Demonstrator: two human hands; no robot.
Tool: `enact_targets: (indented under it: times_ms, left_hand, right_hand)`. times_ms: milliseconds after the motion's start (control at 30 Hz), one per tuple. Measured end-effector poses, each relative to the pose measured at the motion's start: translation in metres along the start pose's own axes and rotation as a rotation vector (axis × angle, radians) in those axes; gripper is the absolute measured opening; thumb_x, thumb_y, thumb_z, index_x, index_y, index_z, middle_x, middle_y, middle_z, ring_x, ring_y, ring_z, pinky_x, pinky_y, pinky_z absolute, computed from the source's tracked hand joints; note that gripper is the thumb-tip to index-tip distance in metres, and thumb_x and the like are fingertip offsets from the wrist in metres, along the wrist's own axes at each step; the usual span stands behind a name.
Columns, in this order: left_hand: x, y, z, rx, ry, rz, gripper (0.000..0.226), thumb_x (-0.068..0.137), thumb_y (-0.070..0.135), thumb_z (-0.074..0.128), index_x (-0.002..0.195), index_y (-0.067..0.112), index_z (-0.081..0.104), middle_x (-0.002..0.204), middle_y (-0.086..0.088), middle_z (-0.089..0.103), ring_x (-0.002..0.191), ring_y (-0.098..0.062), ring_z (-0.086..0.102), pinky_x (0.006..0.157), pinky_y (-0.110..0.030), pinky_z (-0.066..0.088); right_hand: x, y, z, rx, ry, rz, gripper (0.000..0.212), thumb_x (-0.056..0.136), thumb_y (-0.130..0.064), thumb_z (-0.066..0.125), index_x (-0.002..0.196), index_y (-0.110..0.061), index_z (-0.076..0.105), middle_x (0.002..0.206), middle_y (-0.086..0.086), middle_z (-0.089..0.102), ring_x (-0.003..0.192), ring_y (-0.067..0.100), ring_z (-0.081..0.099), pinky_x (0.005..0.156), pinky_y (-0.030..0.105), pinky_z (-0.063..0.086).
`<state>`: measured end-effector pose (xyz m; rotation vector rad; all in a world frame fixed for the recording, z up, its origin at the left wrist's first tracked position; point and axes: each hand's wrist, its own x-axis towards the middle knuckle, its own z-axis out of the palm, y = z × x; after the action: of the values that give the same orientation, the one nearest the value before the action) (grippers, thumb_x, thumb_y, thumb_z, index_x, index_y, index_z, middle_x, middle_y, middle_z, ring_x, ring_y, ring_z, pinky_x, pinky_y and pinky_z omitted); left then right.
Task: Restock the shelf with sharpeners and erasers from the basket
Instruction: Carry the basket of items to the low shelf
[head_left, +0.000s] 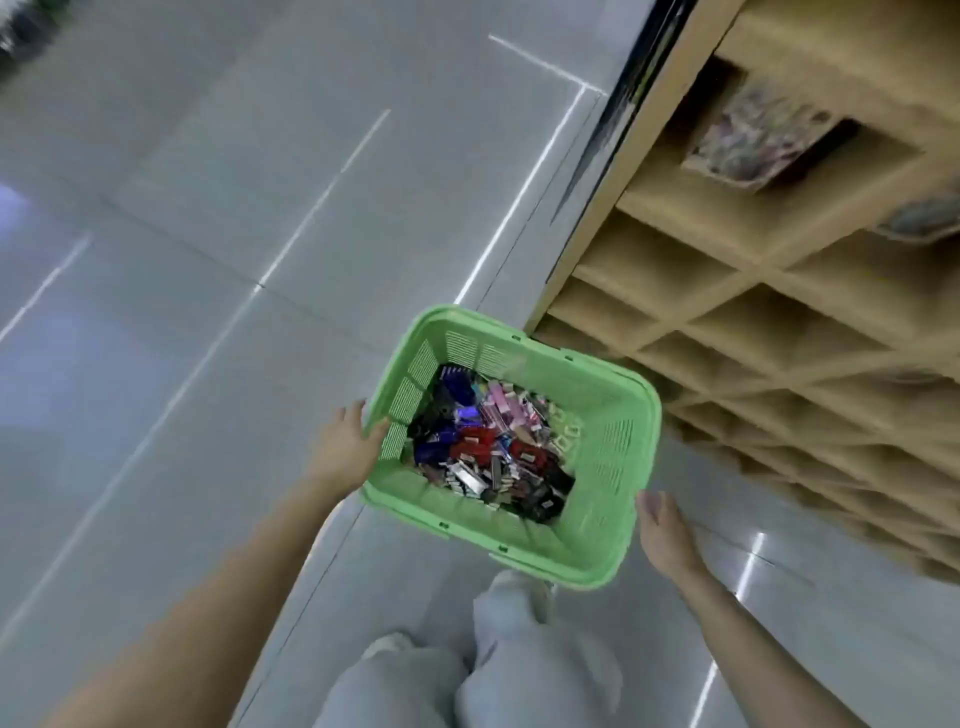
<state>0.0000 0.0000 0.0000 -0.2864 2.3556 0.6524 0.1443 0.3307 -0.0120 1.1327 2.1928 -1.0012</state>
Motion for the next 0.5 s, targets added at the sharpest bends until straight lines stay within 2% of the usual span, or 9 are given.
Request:
enact_targets:
  times_ms: [67,133,167,200,267,367,500]
  left_hand:
    - [0.021,-0.007,0.016,-0.035,0.008,0.003,0.058,0.101,0.035,0.04,0.147,0.004,0.025,0.144,-0.022,0.038,0.126,-0.036,0.044,0.102,-0.042,0.034]
    - [0.038,-0.011,0.029,-0.143,0.021,-0.005,0.049,0.1,0.031,0.042,0.14,0.002,0.035,0.117,-0.019,0.056,0.095,-0.028,0.055,0.08,-0.034,0.042]
    - [0.044,-0.012,0.034,-0.185,0.044,-0.018,0.044,0.1,0.029,0.043,0.134,0.001,0.04,0.099,-0.013,0.058,0.08,-0.022,0.053,0.069,-0.032,0.04]
    - [0.048,-0.013,0.037,-0.198,0.072,-0.037,0.041,0.1,0.029,0.044,0.129,0.0,0.044,0.089,-0.009,0.056,0.072,-0.019,0.049,0.063,-0.031,0.037]
    - [0.054,-0.012,0.035,-0.197,0.114,-0.051,0.041,0.099,0.033,0.045,0.12,-0.002,0.049,0.088,-0.01,0.055,0.075,-0.022,0.05,0.065,-0.031,0.035]
    - [0.053,-0.021,0.03,-0.169,0.074,-0.078,0.048,0.099,0.04,0.041,0.114,-0.004,0.05,0.093,-0.014,0.055,0.083,-0.027,0.05,0.07,-0.032,0.036]
    - [0.02,-0.043,0.015,-0.205,0.051,-0.106,0.046,0.101,0.04,0.033,0.109,-0.003,0.051,0.094,-0.018,0.057,0.082,-0.028,0.051,0.071,-0.034,0.036]
  right_hand:
    - [0.018,0.002,0.016,0.073,0.04,0.008,0.027,0.101,-0.022,0.037,0.108,0.002,0.046,0.105,0.024,0.052,0.094,0.03,0.051,0.064,0.029,0.026]
    - [0.031,0.0,0.028,0.134,0.127,0.038,0.027,0.101,-0.023,0.038,0.104,0.002,0.048,0.097,0.017,0.052,0.086,0.027,0.049,0.064,0.029,0.027]
    - [0.036,0.003,0.034,0.176,0.188,0.041,0.031,0.101,-0.024,0.038,0.105,0.005,0.05,0.096,0.017,0.052,0.085,0.028,0.05,0.066,0.03,0.03]
    - [0.037,0.004,0.035,0.183,0.228,0.033,0.034,0.101,-0.024,0.038,0.104,0.007,0.05,0.094,0.016,0.053,0.084,0.029,0.05,0.067,0.032,0.032]
    - [0.038,0.003,0.035,0.174,0.251,0.028,0.036,0.102,-0.025,0.036,0.104,0.008,0.05,0.091,0.013,0.051,0.082,0.027,0.047,0.068,0.033,0.031]
    - [0.035,-0.003,0.027,0.141,0.215,0.02,0.036,0.103,-0.023,0.032,0.107,0.008,0.05,0.092,0.011,0.049,0.082,0.023,0.043,0.067,0.031,0.029]
    - [0.017,-0.025,0.011,0.088,0.175,-0.035,0.033,0.103,-0.022,0.029,0.105,0.003,0.05,0.092,0.011,0.05,0.082,0.022,0.045,0.067,0.03,0.029]
